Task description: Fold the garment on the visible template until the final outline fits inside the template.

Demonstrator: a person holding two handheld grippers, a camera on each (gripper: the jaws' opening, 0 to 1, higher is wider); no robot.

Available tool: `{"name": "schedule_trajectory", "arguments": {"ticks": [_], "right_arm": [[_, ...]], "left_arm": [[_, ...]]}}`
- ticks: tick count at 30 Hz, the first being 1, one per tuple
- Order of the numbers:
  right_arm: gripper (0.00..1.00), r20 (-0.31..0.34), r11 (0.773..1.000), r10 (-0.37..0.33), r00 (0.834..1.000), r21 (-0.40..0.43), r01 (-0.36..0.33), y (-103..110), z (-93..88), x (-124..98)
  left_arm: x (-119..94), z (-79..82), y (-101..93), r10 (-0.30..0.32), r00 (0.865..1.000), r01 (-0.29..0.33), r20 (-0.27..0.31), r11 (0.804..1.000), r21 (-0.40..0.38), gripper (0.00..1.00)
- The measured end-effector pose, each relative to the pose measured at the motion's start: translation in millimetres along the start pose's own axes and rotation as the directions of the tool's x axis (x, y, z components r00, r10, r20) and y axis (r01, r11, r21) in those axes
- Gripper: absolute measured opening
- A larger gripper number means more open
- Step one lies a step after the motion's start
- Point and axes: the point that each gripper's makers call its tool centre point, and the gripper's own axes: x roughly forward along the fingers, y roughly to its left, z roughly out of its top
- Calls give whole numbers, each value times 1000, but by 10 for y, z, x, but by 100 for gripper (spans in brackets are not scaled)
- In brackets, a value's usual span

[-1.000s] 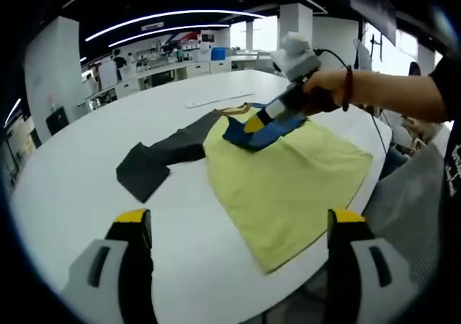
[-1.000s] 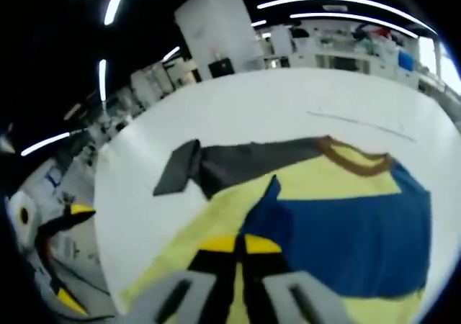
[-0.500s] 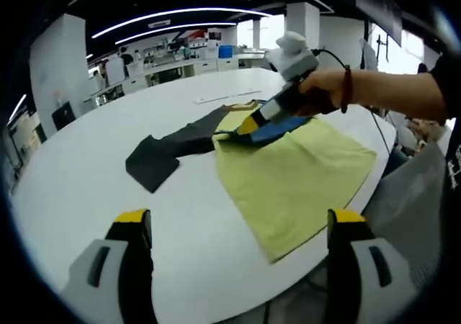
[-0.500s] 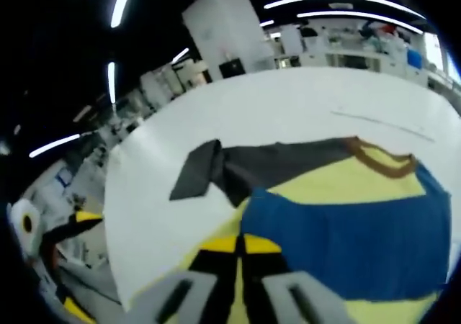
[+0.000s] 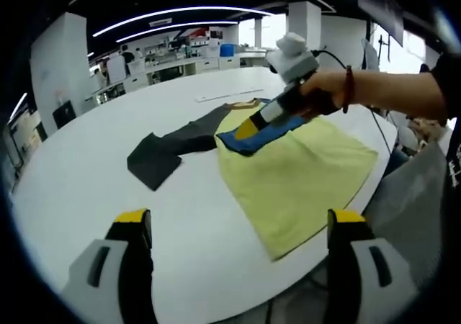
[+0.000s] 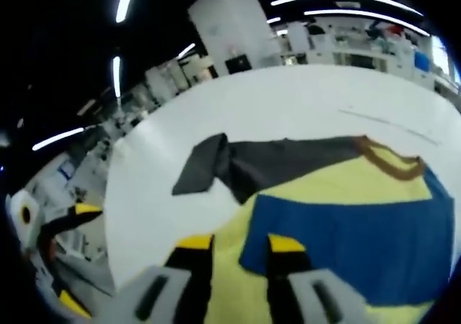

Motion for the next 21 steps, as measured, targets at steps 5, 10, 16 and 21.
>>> {"name": "schedule_trajectory", "arguments": {"ticks": [5,10,16,21], "right_arm": [[56,29,998,-42,999,-38,43,-136,75,-106],[70,43,995,-74,996,-67,77,-321,95,-219],[82,48,988,-113,992,-98,117,-525,40,-446],[89,50,982,-153,987,-104,158,-791,-45,-651]], "left_arm": [[4,40,-39,3,1000,-3,1,1000,6,99],[-1,91,-52,12,1000,-12,10,1000,10,99],[4,149,-72,22,1000,-22,19,999,23,99],[9,192,-87,24,999,-24,25,999,29,99]]}}
